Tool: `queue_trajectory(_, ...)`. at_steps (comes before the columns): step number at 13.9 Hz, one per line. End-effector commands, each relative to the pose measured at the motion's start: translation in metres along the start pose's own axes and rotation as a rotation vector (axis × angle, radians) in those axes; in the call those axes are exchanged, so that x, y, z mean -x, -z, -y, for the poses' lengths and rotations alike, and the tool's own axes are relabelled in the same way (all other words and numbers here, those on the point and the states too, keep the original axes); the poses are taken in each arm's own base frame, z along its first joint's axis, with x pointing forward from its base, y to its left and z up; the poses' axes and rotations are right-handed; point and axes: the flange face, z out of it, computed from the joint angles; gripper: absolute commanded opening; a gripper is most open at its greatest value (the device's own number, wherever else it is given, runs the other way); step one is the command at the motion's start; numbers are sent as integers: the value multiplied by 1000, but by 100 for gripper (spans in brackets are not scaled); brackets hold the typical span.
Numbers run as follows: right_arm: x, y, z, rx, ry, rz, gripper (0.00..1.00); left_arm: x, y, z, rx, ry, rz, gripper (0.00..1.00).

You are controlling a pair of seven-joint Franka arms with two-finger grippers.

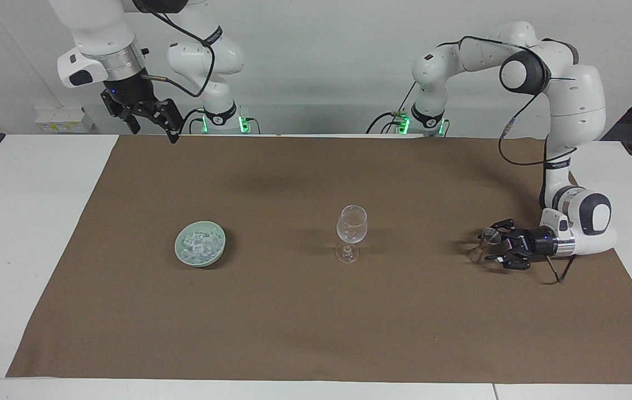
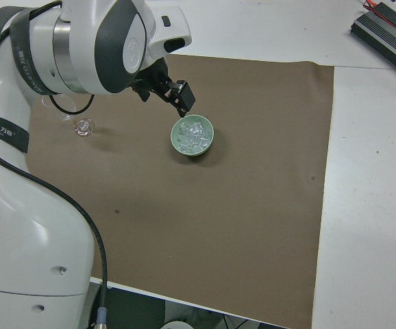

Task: Pour wine and add ice with both arms
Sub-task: 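Move the left gripper to the small silver metal cup, then close the left gripper around the silver metal cup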

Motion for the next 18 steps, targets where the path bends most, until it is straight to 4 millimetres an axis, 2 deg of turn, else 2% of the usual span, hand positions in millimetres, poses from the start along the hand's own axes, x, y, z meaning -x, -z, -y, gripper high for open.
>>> queue_trajectory(1,0,0,-3,-30,24,-9,100,8,-8,-5,4,-11,-31,62)
queue_trajectory(6,-1,-1,-3,-30,23,-10,100,9,-11,-4,8,-11,-30,58)
queue_trajectory(10,0,0,-3,-30,21,-9,100,7,-10,-5,8,-16,-31,42)
queue_trajectory(12,0,0,-3,-30,18,-10,100,7,-9,-5,7,-16,-31,44)
queue_trajectory(14,0,1,-3,-31,20,-11,100,8,-7,-5,4,-14,-32,50)
queue_trajectory(18,-1,0,-3,-30,20,-10,100,8,-4,-6,-1,-16,-32,48)
